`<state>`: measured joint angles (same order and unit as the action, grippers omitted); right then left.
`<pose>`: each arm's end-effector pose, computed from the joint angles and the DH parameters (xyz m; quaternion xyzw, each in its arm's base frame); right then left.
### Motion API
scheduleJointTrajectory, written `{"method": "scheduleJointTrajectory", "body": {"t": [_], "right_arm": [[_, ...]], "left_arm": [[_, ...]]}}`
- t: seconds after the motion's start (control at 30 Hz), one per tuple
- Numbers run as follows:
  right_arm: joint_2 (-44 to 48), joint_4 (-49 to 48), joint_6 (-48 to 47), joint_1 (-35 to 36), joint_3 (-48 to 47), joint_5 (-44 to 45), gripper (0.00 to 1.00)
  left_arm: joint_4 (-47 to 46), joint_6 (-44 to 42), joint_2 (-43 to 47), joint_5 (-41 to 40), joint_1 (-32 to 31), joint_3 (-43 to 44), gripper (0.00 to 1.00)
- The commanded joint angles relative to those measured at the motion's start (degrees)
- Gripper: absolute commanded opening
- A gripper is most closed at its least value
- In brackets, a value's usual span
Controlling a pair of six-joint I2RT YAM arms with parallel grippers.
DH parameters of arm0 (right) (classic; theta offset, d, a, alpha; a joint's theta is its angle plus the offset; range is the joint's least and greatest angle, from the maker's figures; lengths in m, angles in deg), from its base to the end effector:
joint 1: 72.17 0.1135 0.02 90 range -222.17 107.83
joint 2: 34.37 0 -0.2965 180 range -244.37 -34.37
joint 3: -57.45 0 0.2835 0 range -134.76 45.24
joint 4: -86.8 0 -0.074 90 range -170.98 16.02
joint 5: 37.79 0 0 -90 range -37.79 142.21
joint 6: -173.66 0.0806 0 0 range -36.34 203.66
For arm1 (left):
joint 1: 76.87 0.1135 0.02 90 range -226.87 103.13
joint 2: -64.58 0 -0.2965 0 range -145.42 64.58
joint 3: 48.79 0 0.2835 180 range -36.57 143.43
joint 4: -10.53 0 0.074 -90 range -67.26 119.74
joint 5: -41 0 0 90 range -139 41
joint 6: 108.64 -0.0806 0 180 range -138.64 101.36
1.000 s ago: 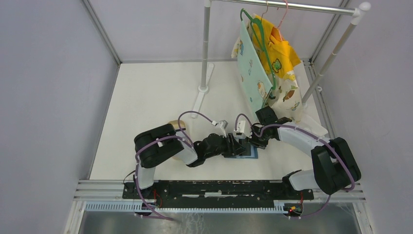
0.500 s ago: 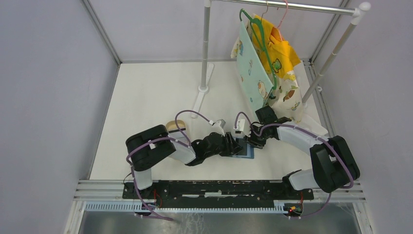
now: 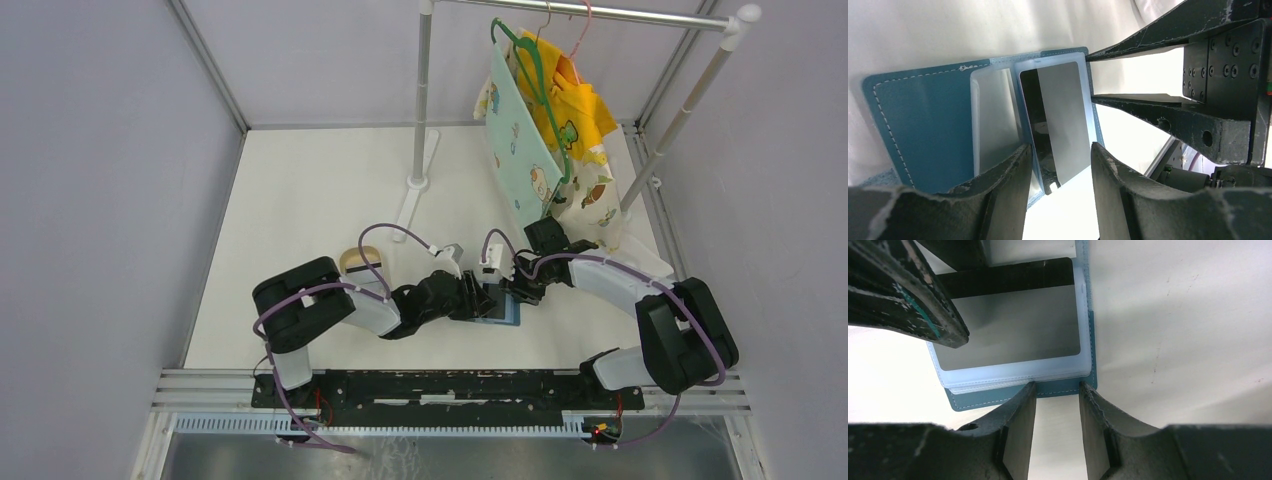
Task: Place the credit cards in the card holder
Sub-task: Insert the credit card into the card holder.
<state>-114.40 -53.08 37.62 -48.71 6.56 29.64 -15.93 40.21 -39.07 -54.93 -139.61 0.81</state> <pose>0.2343 0.1354 0.1287 -0.5788 0.7725 0.1542 0.2108 0.1874 -0.3456 0.1007 0.0022 0.8546 -0.4300 0.2911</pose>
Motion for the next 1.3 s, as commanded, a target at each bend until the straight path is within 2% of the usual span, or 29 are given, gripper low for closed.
{"method": "scheduleJointTrajectory", "body": {"t": [0.0,0.5,0.8,1.13,1.27], "right_arm": [[-1.6,-1.7,1.0,0.5,0.4,-4.3,0.43],[-2.0,-1.6,0.8,0.4,0.3,-4.2,0.43],[-1.8,-1.5,0.9,0.4,0.3,-4.2,0.43],[-2.0,-1.5,0.9,0.4,0.3,-4.2,0.42],[-2.0,-1.5,1.0,0.4,0.3,-4.4,0.42]], "left_arm": [[3.0,-3.2,1.9,-2.3,-0.1,-0.4,0.54],[7.2,-4.5,5.3,-5.3,0.2,-0.8,0.51],[11.7,-5.6,4.4,-6.6,0.5,1.0,0.20],[15.0,-7.1,4.2,-7.7,0.5,3.0,0.03],[14.4,-7.0,1.3,-5.5,0.4,5.2,0.02]]}}
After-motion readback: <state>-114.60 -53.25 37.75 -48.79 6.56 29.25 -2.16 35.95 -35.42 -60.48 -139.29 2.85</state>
